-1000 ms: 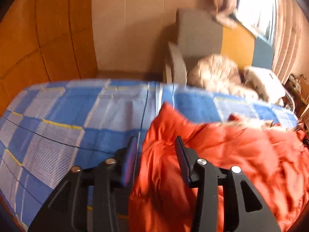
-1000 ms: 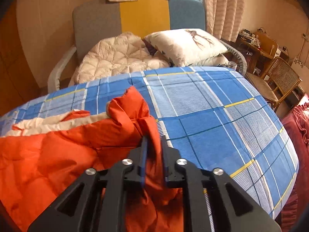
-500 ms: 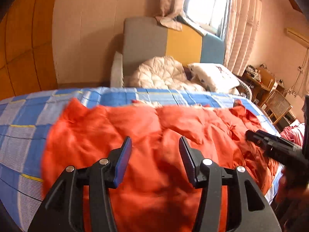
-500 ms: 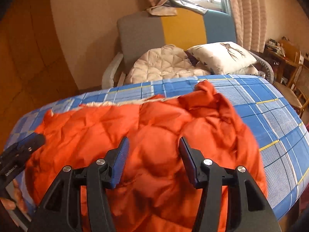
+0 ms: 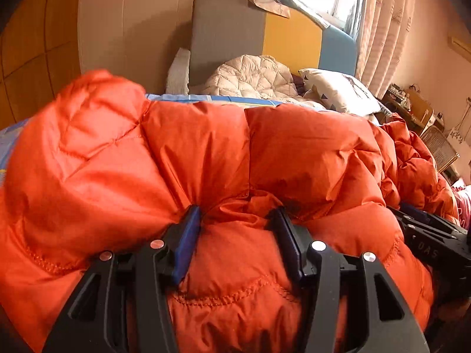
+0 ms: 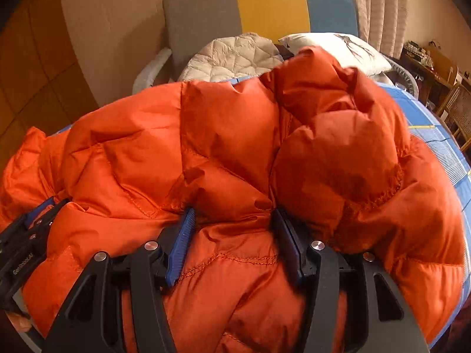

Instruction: Fold large clothes

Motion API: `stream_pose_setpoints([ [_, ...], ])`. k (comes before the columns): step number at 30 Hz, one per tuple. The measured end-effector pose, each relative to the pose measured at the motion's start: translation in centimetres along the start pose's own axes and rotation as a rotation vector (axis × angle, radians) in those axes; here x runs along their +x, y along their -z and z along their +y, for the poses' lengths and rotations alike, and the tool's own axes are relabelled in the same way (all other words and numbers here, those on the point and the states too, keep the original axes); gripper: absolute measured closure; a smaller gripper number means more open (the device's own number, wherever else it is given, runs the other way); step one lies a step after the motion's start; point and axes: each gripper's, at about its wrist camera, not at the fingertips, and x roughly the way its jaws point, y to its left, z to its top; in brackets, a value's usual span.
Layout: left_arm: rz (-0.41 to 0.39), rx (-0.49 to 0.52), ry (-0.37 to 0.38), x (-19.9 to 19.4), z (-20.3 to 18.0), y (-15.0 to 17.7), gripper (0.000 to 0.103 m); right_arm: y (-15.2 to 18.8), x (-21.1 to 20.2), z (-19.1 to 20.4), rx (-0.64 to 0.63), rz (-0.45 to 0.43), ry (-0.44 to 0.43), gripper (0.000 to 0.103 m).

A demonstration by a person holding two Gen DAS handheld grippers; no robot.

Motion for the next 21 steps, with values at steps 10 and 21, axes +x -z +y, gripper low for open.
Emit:
stream_pose_setpoints([
  [10,0.006,0.031,0.007,-2.6,-0.3,-0.1,0.047,0.3,-3.7,0.0,0.001,-0.008,-0.025,0.042],
  [21,-0.054,0.041,-0.079,-8.2,1.2,3.0,0.043,5.6,-9.5,1.0,-0.063,-0.075,-0.065,0.042],
])
